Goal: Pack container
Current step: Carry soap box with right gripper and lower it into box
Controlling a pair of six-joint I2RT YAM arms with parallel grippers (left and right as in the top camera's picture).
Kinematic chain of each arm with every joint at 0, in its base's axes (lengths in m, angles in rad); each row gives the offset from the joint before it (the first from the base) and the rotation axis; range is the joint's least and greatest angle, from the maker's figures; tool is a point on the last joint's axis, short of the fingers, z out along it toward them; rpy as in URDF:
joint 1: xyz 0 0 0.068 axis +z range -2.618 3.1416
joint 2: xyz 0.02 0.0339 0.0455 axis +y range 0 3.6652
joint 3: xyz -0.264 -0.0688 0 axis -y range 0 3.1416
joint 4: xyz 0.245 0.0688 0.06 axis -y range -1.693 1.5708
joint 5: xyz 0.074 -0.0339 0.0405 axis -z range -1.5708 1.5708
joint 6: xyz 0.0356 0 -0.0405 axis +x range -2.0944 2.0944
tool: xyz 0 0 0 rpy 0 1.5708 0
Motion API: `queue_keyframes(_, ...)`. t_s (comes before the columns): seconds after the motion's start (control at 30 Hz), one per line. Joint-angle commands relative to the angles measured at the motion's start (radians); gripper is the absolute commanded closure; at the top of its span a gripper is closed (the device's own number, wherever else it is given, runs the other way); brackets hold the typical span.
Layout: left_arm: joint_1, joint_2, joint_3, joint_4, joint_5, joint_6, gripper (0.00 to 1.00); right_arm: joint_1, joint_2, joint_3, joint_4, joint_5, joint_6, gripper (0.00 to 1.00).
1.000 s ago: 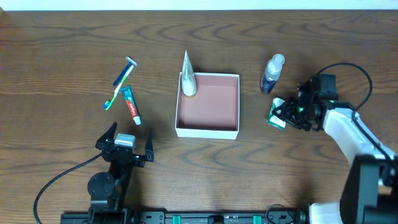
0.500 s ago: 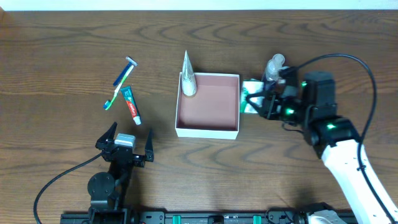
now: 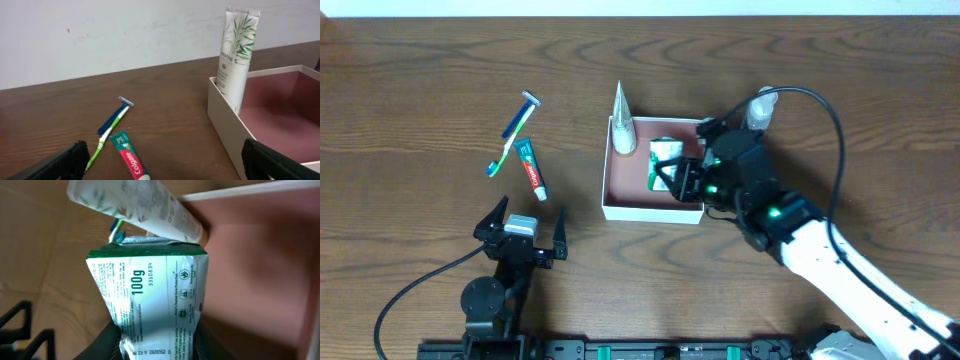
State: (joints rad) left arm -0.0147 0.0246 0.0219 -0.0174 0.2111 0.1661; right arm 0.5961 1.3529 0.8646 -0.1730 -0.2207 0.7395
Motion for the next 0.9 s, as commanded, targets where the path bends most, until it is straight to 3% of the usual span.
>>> queue_keyframes(0.0, 0.004, 0.001, -0.018, -0.031, 0.028, 0.016, 0.02, 0.042, 0.053, 0.013, 0.037, 0.121, 0.089, 0.78)
queue_keyframes(0.87, 0.004, 0.001, -0.018, -0.031, 0.028, 0.016, 0.02, 0.095, 0.316, 0.013, 0.319, 0.142, 0.148, 0.76)
